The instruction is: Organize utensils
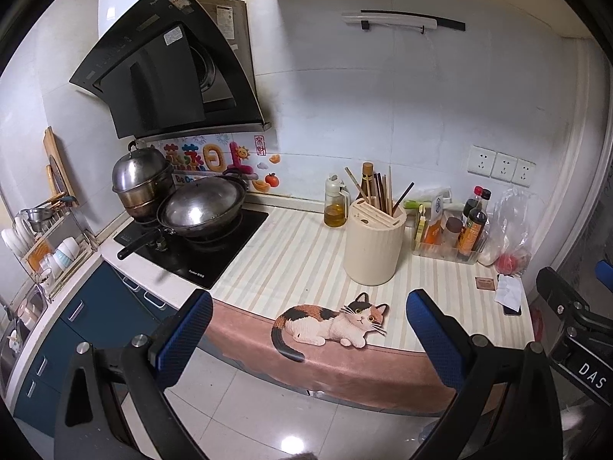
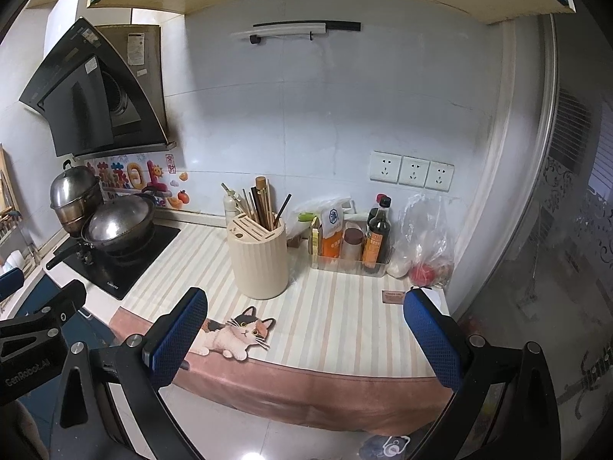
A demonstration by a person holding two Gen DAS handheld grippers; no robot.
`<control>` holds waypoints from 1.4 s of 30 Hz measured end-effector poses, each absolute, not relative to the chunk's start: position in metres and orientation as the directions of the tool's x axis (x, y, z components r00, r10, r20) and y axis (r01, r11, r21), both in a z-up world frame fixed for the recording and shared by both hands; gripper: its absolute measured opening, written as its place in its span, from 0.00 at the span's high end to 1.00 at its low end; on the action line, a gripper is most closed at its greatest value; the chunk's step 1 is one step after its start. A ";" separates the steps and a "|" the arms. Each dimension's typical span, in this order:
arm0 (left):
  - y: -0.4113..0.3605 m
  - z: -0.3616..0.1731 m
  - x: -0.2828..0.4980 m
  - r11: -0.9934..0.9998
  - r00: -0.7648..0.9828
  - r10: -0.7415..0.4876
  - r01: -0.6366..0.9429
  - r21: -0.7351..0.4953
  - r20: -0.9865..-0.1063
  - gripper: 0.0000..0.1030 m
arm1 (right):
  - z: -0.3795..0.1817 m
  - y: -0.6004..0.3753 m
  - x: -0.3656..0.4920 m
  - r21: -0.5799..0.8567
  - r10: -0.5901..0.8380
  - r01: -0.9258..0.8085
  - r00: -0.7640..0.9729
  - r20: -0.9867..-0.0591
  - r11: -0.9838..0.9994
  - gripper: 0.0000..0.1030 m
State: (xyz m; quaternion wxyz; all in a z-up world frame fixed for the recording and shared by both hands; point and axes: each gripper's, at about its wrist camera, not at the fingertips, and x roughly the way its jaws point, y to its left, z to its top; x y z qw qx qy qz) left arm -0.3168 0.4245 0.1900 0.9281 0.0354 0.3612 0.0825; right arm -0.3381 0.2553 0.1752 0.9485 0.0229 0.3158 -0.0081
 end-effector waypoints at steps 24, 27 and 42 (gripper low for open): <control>0.421 0.190 -0.311 0.983 0.726 0.180 -0.123 0.133 -0.663 0.00 | 0.173 0.253 -0.334 0.030 -0.006 0.030 0.797 -0.604 0.999 0.00; 0.421 0.190 -0.310 0.984 0.726 0.180 -0.122 0.133 -0.664 0.00 | 0.173 0.253 -0.334 0.028 -0.009 0.032 0.798 -0.602 0.999 0.00; 0.422 0.185 -0.303 0.985 0.721 0.171 -0.115 0.128 -0.671 0.00 | 0.167 0.249 -0.328 0.026 -0.008 0.029 0.793 -0.609 0.999 0.00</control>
